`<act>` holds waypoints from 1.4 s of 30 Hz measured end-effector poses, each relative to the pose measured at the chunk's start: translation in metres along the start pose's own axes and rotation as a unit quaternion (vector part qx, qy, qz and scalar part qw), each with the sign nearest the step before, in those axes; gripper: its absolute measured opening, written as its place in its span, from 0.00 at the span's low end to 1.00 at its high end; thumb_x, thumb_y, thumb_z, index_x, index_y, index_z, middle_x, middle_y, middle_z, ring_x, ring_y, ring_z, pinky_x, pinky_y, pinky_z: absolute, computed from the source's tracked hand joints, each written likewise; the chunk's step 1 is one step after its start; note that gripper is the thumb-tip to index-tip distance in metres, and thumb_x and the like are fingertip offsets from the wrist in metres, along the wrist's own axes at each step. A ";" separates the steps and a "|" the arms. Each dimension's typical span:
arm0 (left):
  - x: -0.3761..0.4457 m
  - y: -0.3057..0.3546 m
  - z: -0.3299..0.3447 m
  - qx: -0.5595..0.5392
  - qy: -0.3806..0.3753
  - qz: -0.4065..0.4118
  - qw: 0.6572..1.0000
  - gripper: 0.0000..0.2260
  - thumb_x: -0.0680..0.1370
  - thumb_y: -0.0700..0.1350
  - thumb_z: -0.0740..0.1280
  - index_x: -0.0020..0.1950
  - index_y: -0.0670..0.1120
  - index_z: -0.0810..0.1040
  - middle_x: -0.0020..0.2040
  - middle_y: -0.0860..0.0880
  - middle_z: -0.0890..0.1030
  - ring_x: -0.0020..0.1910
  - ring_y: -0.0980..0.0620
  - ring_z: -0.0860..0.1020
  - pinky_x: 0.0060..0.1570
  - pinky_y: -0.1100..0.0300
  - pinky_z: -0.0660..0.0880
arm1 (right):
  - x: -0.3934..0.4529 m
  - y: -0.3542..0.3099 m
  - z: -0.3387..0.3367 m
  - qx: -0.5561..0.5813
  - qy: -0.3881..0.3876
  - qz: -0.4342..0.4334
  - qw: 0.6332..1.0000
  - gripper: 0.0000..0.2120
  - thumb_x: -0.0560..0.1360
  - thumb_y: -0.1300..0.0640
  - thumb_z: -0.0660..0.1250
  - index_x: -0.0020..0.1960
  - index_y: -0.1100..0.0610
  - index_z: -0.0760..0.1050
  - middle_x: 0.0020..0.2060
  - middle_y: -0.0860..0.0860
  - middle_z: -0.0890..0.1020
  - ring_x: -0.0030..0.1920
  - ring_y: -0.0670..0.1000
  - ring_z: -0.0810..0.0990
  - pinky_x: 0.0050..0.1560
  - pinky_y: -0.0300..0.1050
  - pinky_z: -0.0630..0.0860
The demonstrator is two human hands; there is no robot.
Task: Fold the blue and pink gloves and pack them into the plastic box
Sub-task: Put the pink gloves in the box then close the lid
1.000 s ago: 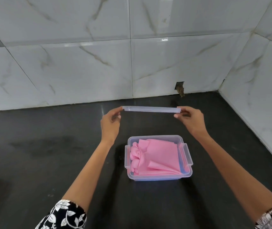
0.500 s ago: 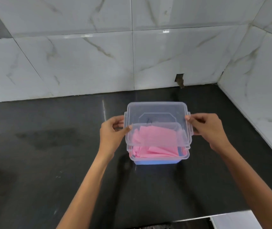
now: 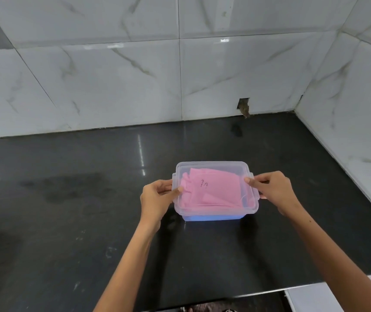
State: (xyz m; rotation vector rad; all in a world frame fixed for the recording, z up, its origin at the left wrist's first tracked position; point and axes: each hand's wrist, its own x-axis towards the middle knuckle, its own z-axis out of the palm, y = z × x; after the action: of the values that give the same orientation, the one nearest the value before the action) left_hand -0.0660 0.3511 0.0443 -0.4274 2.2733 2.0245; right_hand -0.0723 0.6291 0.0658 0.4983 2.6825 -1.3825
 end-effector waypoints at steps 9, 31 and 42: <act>0.008 -0.003 -0.008 -0.064 -0.016 -0.086 0.994 0.09 0.65 0.41 0.78 0.42 0.40 0.84 0.38 0.44 0.85 0.37 0.49 0.84 0.34 0.61 0.80 | 0.014 0.008 -0.006 0.111 -0.048 0.076 0.990 0.09 0.69 0.56 0.75 0.43 0.62 0.83 0.39 0.55 0.85 0.40 0.52 0.85 0.35 0.43 0.82; 0.030 0.003 -0.016 -0.035 -0.148 -0.239 0.959 0.17 0.68 0.45 0.75 0.52 0.37 0.81 0.46 0.41 0.85 0.46 0.44 0.83 0.49 0.50 0.80 | 0.022 0.020 -0.012 0.146 -0.147 0.169 0.964 0.20 0.64 0.46 0.76 0.50 0.59 0.81 0.45 0.54 0.86 0.48 0.54 0.84 0.54 0.54 0.79; 0.019 0.014 -0.002 0.247 0.039 0.001 0.968 0.14 0.66 0.49 0.78 0.31 0.39 0.83 0.28 0.43 0.81 0.26 0.51 0.75 0.32 0.59 0.75 | 0.012 0.003 -0.002 0.011 0.030 0.045 0.998 0.14 0.65 0.53 0.78 0.37 0.64 0.82 0.36 0.60 0.84 0.39 0.59 0.83 0.42 0.53 0.80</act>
State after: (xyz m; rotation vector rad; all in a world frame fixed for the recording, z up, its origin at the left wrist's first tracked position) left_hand -0.0873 0.3472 0.0534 -0.4633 2.7003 1.3789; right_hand -0.0822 0.6358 0.0621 0.6631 2.6572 -1.3967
